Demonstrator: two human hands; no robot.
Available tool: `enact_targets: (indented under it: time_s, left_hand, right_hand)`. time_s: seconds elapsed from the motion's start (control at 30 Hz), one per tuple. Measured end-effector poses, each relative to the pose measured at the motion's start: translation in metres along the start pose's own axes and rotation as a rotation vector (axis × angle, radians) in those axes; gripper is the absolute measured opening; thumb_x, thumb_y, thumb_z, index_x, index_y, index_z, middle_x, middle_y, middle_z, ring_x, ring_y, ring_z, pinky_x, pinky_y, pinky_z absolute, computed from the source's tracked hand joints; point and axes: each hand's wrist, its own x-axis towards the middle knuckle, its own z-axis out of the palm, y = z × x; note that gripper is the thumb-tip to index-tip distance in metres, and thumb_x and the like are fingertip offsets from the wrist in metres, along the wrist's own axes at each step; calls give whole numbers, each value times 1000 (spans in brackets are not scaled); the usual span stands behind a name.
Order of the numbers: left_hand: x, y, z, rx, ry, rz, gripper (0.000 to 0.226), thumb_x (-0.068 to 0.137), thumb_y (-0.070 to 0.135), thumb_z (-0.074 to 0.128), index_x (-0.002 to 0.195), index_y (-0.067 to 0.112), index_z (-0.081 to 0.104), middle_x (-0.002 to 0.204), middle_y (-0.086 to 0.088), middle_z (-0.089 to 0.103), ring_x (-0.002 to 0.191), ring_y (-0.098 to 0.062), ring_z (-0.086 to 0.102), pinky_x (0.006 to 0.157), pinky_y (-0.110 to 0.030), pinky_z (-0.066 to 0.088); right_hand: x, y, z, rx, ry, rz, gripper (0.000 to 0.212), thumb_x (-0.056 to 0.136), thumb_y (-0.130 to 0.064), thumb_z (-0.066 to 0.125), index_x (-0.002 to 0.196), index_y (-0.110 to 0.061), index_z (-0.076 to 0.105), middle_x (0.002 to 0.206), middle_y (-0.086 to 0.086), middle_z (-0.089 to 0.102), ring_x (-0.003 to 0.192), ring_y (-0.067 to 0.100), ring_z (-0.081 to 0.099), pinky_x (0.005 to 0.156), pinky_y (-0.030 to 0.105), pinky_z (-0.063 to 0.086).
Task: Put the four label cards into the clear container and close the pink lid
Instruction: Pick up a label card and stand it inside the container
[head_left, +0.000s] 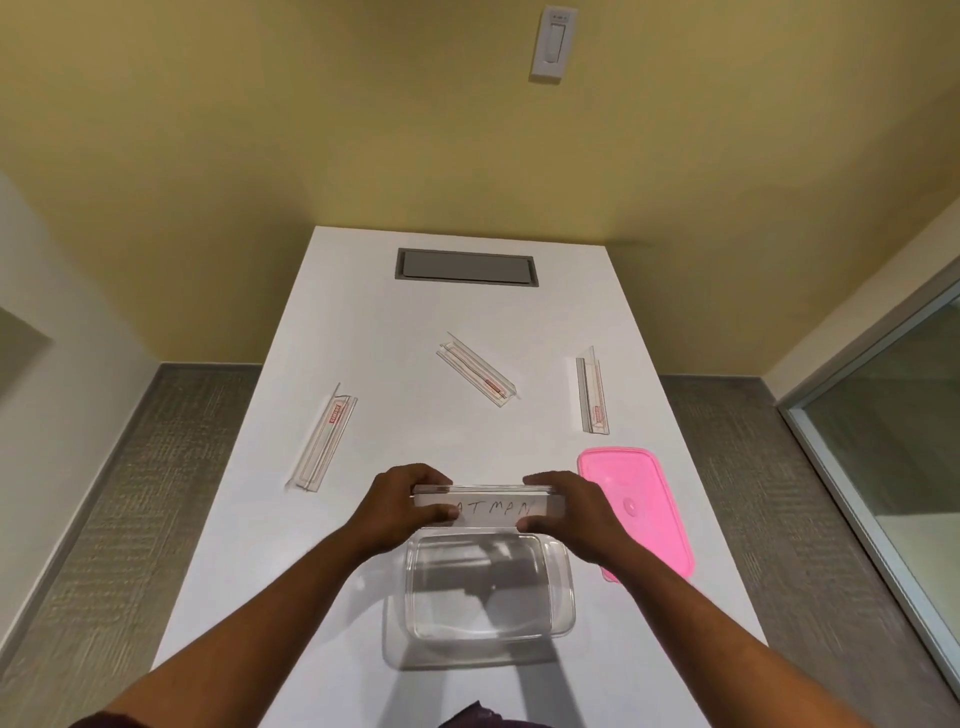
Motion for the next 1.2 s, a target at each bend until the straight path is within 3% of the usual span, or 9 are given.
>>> enact_targets:
  time_s: [0.13,0.2,0.3,0.47,0.57,0.67,0.83,1.03,1.2]
  left_hand:
    - [-14,-13,13,-57,-6,-44,37,67,28,91,99,23,74,100,6,75,94,-9,71,85,-31,61]
    - [-19,-18,17,-33,16,-51,36,68,29,90,100,26,73,102,9,74,99,-8,69,87,-28,59]
    - [-25,-23,22,-45,44,-77,34,70,29,89,99,28,73,103,10,74,101,-9,68,88,-30,56]
    - [-33,-27,29,-75,28,-101,33,72,26,88,101,28,72,108,9,72,103,-10,66,86,-23,53]
    - [-35,-27,32,-90,31,-115,36,73,23,88,104,29,71,110,9,72,106,-9,66,86,-19,50]
    - [-37,-26,35,-115,94,-144,46,76,18,85,118,24,66,118,9,68,110,-13,64,95,-28,53]
    - [-37,-22,38,-237,201,-321,56,83,22,80,133,14,54,125,-1,60,115,-22,61,105,-42,49]
    - [-38,-19,39,-397,364,-505,9,86,14,73,93,10,76,95,-12,76,96,-33,71,93,-50,58]
    - [-36,-7,44,-379,351,-504,14,82,7,68,76,12,79,74,-9,76,69,-23,69,83,-44,62]
  right_hand:
    - [-15,14,15,328,71,250,55,81,-40,84,128,-19,65,120,-5,64,113,16,61,103,37,50]
    - [-20,21,17,464,97,315,20,92,-30,74,103,-14,73,96,-3,69,94,20,65,92,37,56]
    - [-27,27,16,631,84,357,29,97,-15,68,70,-12,76,63,-6,62,62,14,59,67,23,57]
    - [-28,32,17,828,92,459,35,90,-34,77,71,-7,65,62,4,47,58,18,47,77,38,59]
    - [-28,35,22,850,108,479,33,86,-30,81,82,2,72,67,6,71,63,20,67,77,36,64]
    - [-28,34,25,955,101,507,23,85,-17,81,96,3,77,90,16,80,79,25,78,76,35,65]
    - [-29,37,29,956,148,522,16,86,-11,79,94,3,77,91,18,80,75,22,78,64,27,62]
    - [-33,43,29,942,167,542,12,87,-7,77,93,3,77,88,19,80,73,24,78,64,28,62]
    - [-35,46,26,888,239,530,7,88,-5,75,90,0,78,85,16,80,77,26,78,65,30,63]
